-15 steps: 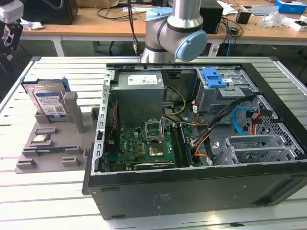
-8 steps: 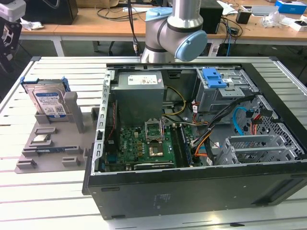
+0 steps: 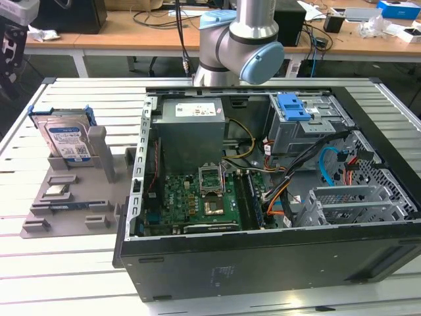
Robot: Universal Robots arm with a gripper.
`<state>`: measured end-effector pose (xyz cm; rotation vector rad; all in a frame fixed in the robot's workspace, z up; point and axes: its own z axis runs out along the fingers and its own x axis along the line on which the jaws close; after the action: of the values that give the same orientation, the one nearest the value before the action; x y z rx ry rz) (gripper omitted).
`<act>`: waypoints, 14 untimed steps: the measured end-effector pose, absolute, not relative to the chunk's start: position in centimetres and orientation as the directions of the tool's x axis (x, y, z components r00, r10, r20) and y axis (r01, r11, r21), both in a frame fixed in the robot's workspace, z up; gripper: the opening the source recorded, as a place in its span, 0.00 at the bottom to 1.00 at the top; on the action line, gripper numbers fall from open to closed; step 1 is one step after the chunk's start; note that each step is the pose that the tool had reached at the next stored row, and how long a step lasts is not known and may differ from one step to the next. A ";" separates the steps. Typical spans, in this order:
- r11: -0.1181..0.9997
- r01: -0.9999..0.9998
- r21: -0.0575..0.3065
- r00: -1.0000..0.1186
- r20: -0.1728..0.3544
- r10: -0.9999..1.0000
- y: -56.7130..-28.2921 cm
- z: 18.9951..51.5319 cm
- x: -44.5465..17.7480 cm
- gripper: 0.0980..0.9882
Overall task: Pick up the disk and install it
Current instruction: 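Pick up the disk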
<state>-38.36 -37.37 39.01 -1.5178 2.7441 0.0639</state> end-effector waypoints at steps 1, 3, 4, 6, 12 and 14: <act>0.513 -0.858 0.033 -0.514 -0.024 -0.857 -37.4 39.0 -38.4 0.01; 0.488 -0.872 0.033 -0.489 -0.024 -0.872 -37.4 39.0 -38.4 0.01; 0.471 -0.882 0.033 -0.472 -0.024 -0.881 -37.4 39.0 -38.4 0.01; 0.445 -0.895 0.033 -0.445 -0.024 -0.895 -37.4 39.0 -38.4 0.01; 0.354 -0.935 0.033 -0.355 -0.024 -0.935 -37.4 39.0 -38.4 0.01; 0.332 -0.943 0.033 -0.333 -0.024 -0.943 -37.4 39.0 -38.4 0.01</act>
<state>-38.36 -37.38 39.01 -1.8144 2.5632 0.0645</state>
